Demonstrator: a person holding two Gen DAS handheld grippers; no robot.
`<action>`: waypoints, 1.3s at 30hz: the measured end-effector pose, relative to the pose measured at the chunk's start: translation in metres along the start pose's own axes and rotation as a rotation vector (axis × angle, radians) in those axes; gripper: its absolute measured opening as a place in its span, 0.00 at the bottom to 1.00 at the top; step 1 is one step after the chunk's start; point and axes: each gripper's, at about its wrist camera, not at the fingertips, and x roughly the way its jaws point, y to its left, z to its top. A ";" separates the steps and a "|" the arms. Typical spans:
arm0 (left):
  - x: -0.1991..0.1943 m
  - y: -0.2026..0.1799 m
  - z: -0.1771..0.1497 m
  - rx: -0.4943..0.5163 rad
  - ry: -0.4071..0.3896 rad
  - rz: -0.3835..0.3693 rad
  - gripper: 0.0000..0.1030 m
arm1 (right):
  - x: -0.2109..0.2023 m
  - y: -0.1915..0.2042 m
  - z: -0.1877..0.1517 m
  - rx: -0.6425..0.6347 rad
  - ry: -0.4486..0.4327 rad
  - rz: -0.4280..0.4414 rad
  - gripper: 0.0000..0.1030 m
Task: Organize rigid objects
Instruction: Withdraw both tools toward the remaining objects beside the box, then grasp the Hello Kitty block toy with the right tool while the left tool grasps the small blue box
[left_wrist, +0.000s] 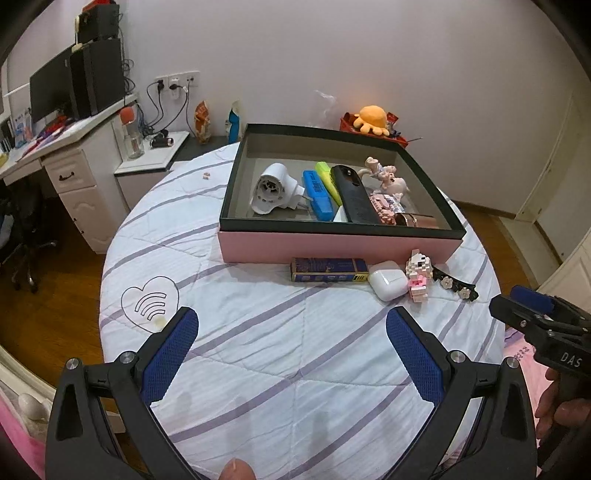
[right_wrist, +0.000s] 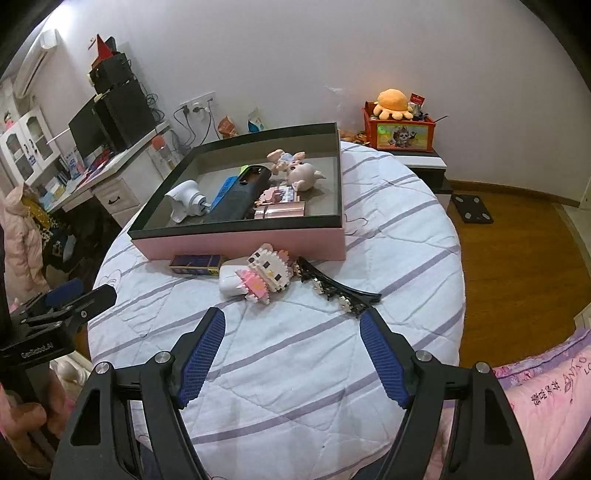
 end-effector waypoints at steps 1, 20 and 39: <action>0.002 0.000 0.000 0.000 0.004 0.001 1.00 | 0.002 0.000 0.000 -0.001 0.005 -0.003 0.75; 0.084 -0.003 0.015 0.004 0.107 0.008 1.00 | 0.083 0.029 0.019 -0.128 0.118 0.037 0.75; 0.119 -0.029 0.022 -0.029 0.137 -0.008 1.00 | 0.083 0.026 0.017 -0.181 0.120 0.046 0.48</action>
